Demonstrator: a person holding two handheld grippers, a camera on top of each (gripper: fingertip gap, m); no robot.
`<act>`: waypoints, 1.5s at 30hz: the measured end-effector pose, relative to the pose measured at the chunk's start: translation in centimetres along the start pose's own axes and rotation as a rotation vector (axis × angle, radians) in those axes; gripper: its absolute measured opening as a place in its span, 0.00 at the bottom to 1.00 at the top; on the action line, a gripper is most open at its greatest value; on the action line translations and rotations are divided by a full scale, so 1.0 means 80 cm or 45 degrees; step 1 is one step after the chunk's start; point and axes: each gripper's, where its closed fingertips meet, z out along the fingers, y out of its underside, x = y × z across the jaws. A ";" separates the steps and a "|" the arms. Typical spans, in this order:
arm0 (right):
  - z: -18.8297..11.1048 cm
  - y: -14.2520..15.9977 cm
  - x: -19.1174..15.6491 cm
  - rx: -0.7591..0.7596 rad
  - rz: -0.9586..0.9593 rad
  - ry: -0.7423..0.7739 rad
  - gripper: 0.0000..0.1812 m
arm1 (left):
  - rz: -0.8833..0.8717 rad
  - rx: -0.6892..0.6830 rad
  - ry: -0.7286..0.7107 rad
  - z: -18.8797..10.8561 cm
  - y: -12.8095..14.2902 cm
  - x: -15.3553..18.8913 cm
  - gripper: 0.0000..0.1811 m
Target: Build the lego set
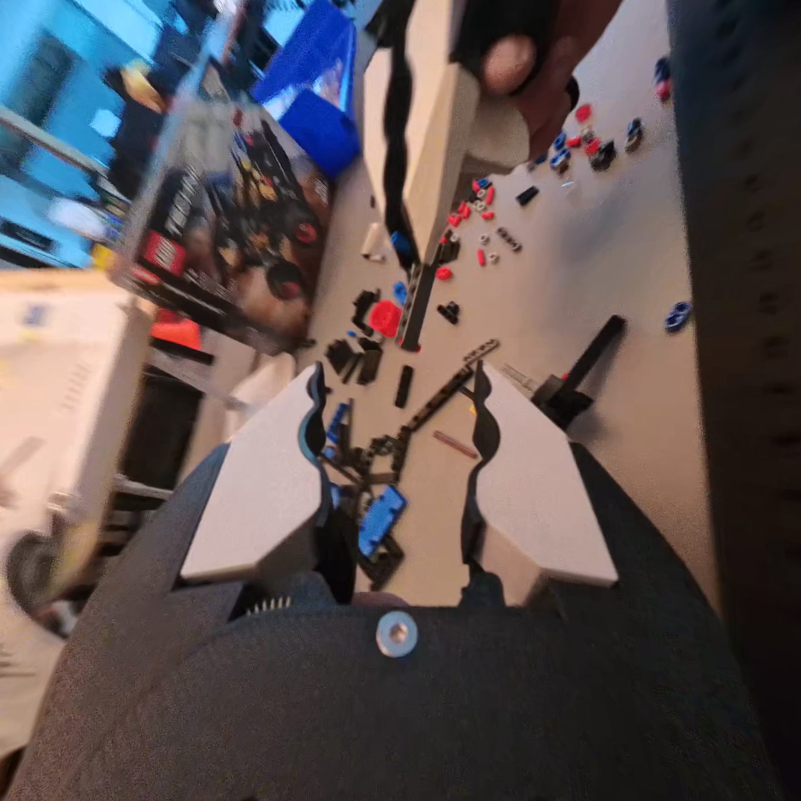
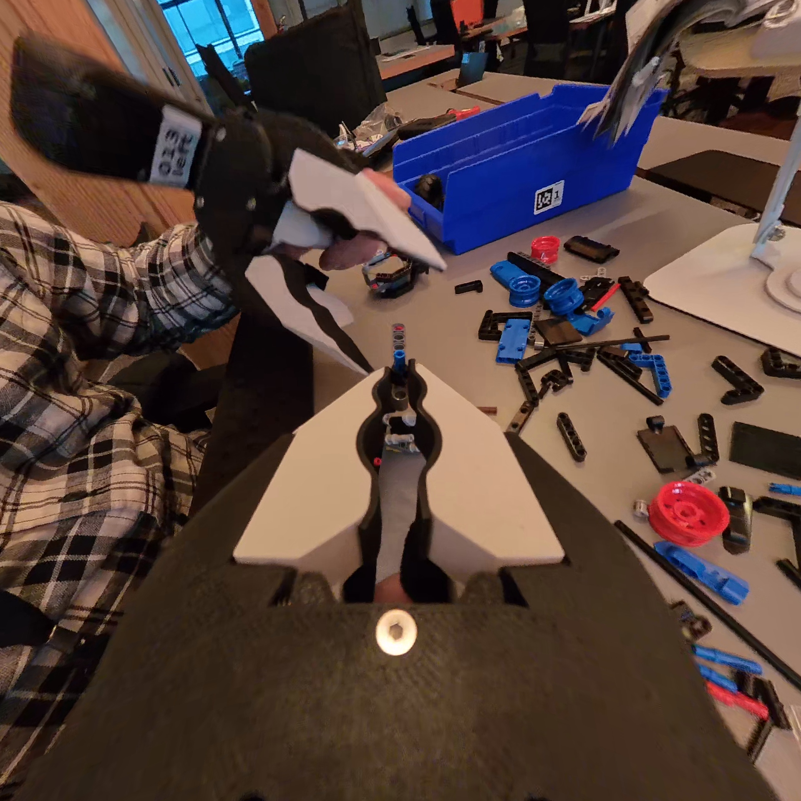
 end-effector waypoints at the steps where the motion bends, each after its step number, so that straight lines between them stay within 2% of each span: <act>1: -0.002 0.002 0.001 0.004 0.008 0.012 0.02 | -0.086 -0.004 0.069 -0.003 0.007 0.003 0.37; 3: -0.007 0.008 0.005 0.007 0.021 0.028 0.02 | -0.213 -0.024 0.147 -0.003 0.025 0.003 0.37; 5: -0.009 0.012 0.009 0.013 0.030 0.045 0.02 | -0.390 -0.071 0.326 0.006 0.045 0.022 0.40; 8: -0.013 0.017 0.016 0.014 0.036 0.075 0.02 | -0.516 -0.149 0.517 0.020 0.066 0.053 0.42; 13: -0.014 0.024 0.019 0.003 0.035 0.093 0.02 | -0.750 -0.157 0.716 0.037 0.068 0.080 0.36; 16: -0.015 0.028 0.021 -0.006 0.033 0.099 0.02 | -0.802 -0.113 0.812 0.035 0.059 0.095 0.27; 20: -0.015 0.031 0.023 -0.012 0.030 0.101 0.02 | -0.701 -0.181 0.750 0.042 0.072 0.112 0.08; 27: -0.015 0.035 0.025 -0.030 0.008 0.119 0.02 | -0.667 -0.186 0.587 0.046 0.065 0.114 0.08; 34: -0.012 0.037 0.028 -0.045 0.010 0.150 0.02 | -0.802 -0.280 0.345 0.038 0.085 0.097 0.08; 38: -0.005 0.039 0.029 -0.032 0.065 0.202 0.02 | -0.894 -0.291 0.310 0.035 0.086 0.098 0.08; 45: 0.001 0.059 0.030 -0.102 0.074 0.307 0.02 | -0.920 -0.271 0.309 0.035 0.075 0.101 0.17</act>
